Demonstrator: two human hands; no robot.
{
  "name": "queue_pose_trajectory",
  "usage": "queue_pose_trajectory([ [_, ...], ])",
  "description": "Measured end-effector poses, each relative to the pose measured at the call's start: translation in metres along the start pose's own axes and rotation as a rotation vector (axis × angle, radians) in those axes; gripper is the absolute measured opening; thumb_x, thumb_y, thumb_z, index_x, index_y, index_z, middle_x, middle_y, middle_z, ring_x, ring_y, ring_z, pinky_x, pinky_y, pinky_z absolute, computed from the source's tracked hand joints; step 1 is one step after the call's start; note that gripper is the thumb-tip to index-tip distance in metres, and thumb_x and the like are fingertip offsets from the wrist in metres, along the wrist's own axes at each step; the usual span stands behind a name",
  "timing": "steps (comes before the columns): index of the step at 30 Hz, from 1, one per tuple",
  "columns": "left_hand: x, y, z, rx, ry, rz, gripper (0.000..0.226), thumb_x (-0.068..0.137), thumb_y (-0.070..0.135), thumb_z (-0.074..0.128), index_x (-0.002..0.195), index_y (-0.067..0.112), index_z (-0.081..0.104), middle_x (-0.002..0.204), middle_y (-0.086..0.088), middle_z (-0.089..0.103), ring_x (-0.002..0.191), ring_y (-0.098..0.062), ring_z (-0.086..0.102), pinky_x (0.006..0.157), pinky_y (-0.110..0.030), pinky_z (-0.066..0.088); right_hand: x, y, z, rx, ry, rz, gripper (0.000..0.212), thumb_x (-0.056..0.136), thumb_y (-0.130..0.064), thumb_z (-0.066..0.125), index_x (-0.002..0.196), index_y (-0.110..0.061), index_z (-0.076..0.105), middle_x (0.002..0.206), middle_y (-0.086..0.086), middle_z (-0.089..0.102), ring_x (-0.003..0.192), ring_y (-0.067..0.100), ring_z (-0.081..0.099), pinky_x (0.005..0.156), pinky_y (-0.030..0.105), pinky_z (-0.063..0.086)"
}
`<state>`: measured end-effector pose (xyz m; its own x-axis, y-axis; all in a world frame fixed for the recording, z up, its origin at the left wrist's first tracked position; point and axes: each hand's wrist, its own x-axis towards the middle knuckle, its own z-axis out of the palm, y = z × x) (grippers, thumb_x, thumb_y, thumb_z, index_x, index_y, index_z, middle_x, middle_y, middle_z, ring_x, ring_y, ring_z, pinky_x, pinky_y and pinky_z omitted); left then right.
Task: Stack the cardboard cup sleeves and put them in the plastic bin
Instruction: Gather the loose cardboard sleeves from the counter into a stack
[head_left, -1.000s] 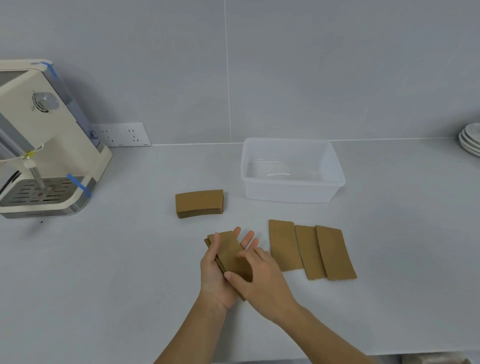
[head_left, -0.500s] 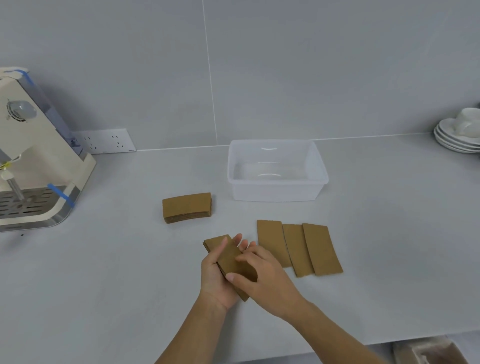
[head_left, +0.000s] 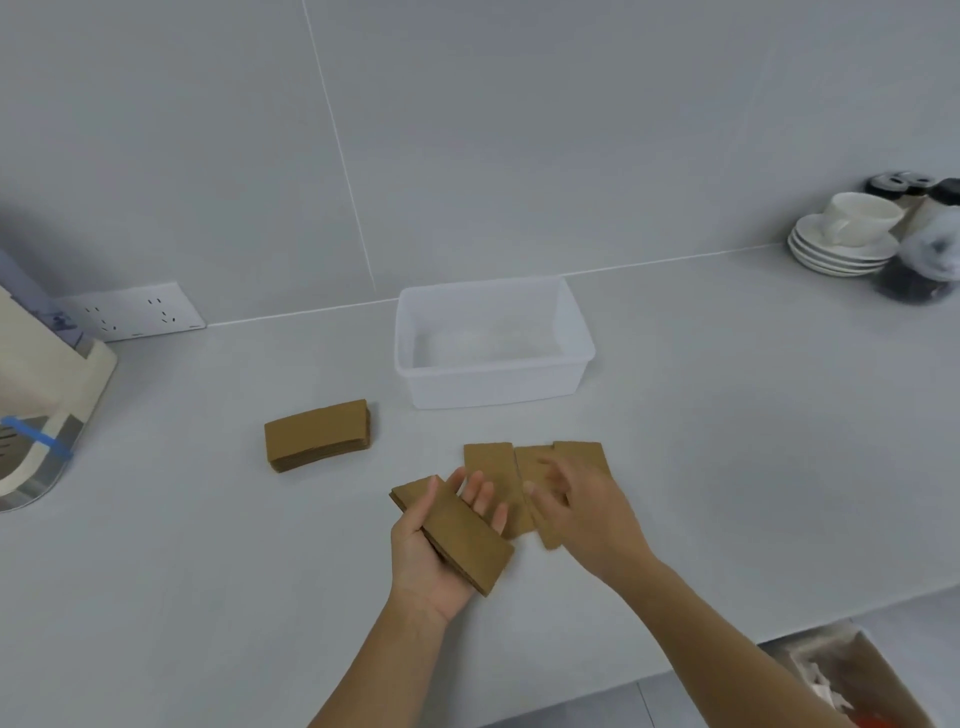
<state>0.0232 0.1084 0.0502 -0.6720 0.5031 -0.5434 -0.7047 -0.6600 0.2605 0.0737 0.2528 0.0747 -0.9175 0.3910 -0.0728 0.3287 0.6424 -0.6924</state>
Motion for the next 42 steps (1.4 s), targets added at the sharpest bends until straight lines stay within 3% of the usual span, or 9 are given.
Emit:
queue_pose_trajectory([
  [5, 0.005, -0.006, 0.006, 0.007, -0.005, 0.018, 0.042, 0.071, 0.028, 0.064, 0.108, 0.009, 0.063, 0.105, -0.009, 0.067, 0.099, -0.023, 0.063, 0.089, -0.042, 0.048, 0.008, 0.023, -0.004, -0.298, 0.153, 0.081, 0.051, 0.087, -0.042, 0.051, 0.128, -0.013, 0.042, 0.132, 0.009, 0.047, 0.120, 0.026, 0.042, 0.100, 0.034, 0.031],
  [9, 0.006, -0.009, 0.005, 0.022, -0.001, 0.018, 0.042, 0.070, 0.029, 0.065, 0.106, 0.009, 0.063, 0.099, -0.008, 0.070, 0.100, -0.022, 0.063, 0.092, -0.042, 0.047, 0.005, 0.037, 0.004, -0.364, 0.089, 0.223, 0.081, 0.082, -0.058, 0.048, 0.143, -0.017, 0.014, 0.152, 0.016, 0.019, 0.140, 0.031, 0.014, 0.112, 0.042, 0.017],
  [12, 0.007, -0.011, 0.005, 0.028, 0.003, 0.017, 0.042, 0.069, 0.030, 0.064, 0.105, 0.009, 0.064, 0.095, -0.008, 0.071, 0.098, -0.022, 0.064, 0.090, -0.042, 0.048, 0.002, 0.044, 0.012, -0.347, 0.019, 0.279, 0.089, 0.082, -0.061, 0.045, 0.146, -0.019, -0.001, 0.155, 0.019, 0.007, 0.144, 0.032, 0.002, 0.115, 0.043, 0.011],
  [19, 0.010, -0.018, 0.002, 0.027, 0.017, 0.007, 0.044, 0.071, 0.031, 0.064, 0.108, 0.009, 0.063, 0.096, -0.008, 0.071, 0.096, -0.022, 0.064, 0.089, -0.041, 0.048, -0.004, 0.048, 0.018, -0.397, 0.051, 0.227, 0.058, 0.089, -0.043, 0.045, 0.135, -0.012, 0.027, 0.143, 0.009, 0.036, 0.132, 0.026, 0.030, 0.108, 0.037, 0.027],
  [22, 0.011, -0.020, 0.003, 0.027, 0.035, 0.016, 0.045, 0.070, 0.031, 0.064, 0.110, 0.009, 0.062, 0.098, -0.008, 0.070, 0.098, -0.022, 0.064, 0.087, -0.041, 0.049, -0.004, 0.046, 0.014, -0.364, 0.054, 0.233, 0.050, 0.088, -0.032, 0.047, 0.131, -0.010, 0.031, 0.137, 0.009, 0.041, 0.126, 0.026, 0.037, 0.104, 0.036, 0.030],
  [27, 0.011, -0.020, 0.007, 0.014, 0.036, 0.025, 0.048, 0.069, 0.030, 0.065, 0.112, 0.009, 0.061, 0.103, -0.008, 0.068, 0.100, -0.022, 0.063, 0.089, -0.041, 0.048, 0.001, 0.036, 0.001, -0.170, 0.119, 0.267, 0.054, 0.085, -0.027, 0.053, 0.133, -0.010, 0.033, 0.135, 0.009, 0.042, 0.124, 0.026, 0.037, 0.104, 0.037, 0.028],
  [32, 0.009, -0.019, 0.009, 0.002, 0.015, 0.017, 0.049, 0.068, 0.034, 0.066, 0.111, 0.010, 0.062, 0.107, -0.010, 0.068, 0.102, -0.023, 0.063, 0.090, -0.042, 0.048, 0.001, 0.008, -0.006, 0.042, 0.124, 0.149, 0.054, 0.084, -0.027, 0.057, 0.132, -0.012, 0.037, 0.135, 0.005, 0.042, 0.124, 0.021, 0.036, 0.106, 0.035, 0.027],
  [37, 0.004, -0.012, 0.011, 0.025, -0.044, 0.022, 0.057, 0.068, 0.043, 0.064, 0.115, 0.012, 0.062, 0.114, -0.009, 0.067, 0.110, -0.027, 0.059, 0.095, -0.043, 0.045, -0.012, -0.017, 0.005, 0.185, 0.028, 0.006, 0.046, 0.081, -0.032, 0.059, 0.123, -0.021, 0.045, 0.124, -0.004, 0.046, 0.113, 0.014, 0.040, 0.101, 0.037, 0.038],
  [42, -0.004, -0.002, 0.006, 0.062, -0.085, 0.022, 0.052, 0.070, 0.051, 0.058, 0.099, 0.010, 0.072, 0.100, -0.011, 0.072, 0.095, -0.029, 0.067, 0.087, -0.044, 0.048, -0.023, -0.033, 0.026, 0.223, -0.116, -0.108, 0.049, 0.077, -0.035, 0.056, 0.124, -0.028, 0.045, 0.129, -0.008, 0.042, 0.119, 0.015, 0.038, 0.101, 0.039, 0.041],
])
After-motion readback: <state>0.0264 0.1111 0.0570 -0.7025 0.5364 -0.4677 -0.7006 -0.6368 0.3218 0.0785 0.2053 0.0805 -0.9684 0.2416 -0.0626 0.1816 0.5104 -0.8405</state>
